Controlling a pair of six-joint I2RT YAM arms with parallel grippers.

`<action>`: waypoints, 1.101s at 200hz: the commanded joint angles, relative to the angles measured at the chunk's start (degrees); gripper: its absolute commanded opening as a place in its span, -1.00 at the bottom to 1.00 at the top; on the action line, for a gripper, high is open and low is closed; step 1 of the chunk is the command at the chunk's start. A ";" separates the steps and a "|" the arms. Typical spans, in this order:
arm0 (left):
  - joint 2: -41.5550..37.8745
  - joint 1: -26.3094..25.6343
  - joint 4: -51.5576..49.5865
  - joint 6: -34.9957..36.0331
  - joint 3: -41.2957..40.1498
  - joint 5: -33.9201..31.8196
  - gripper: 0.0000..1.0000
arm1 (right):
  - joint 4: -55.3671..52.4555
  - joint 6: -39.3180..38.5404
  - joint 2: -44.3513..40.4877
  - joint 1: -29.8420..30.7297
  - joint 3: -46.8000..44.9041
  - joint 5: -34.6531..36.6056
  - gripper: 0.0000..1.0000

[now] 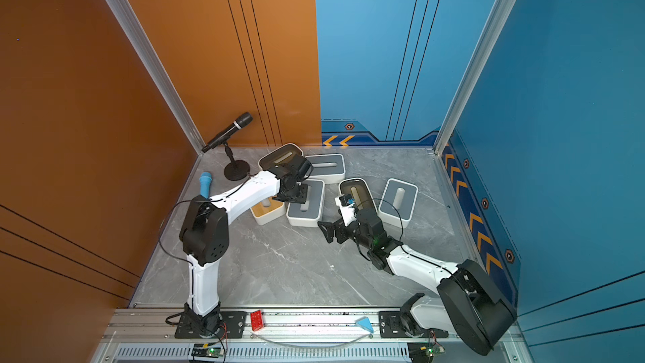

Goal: Stack the tissue boxes
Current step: Pick up the tissue box from the center of the board, then place the tissue box at the center of the board.

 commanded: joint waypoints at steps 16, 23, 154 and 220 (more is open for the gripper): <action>-8.82 -0.85 2.50 -1.13 -4.00 0.86 -0.23 | 2.18 1.07 -4.05 -0.96 -1.70 -2.33 0.99; -9.76 -0.80 2.43 -0.89 -4.88 0.80 -0.23 | 2.10 1.07 -4.65 -1.01 -1.87 -2.50 0.99; -22.64 4.69 2.26 12.12 -16.92 5.59 -0.26 | -8.30 -4.41 -15.88 2.68 -3.65 -6.66 0.99; -23.02 4.90 1.99 20.25 -13.13 5.86 -0.26 | -21.59 -1.82 -22.42 3.60 -0.95 -7.00 0.99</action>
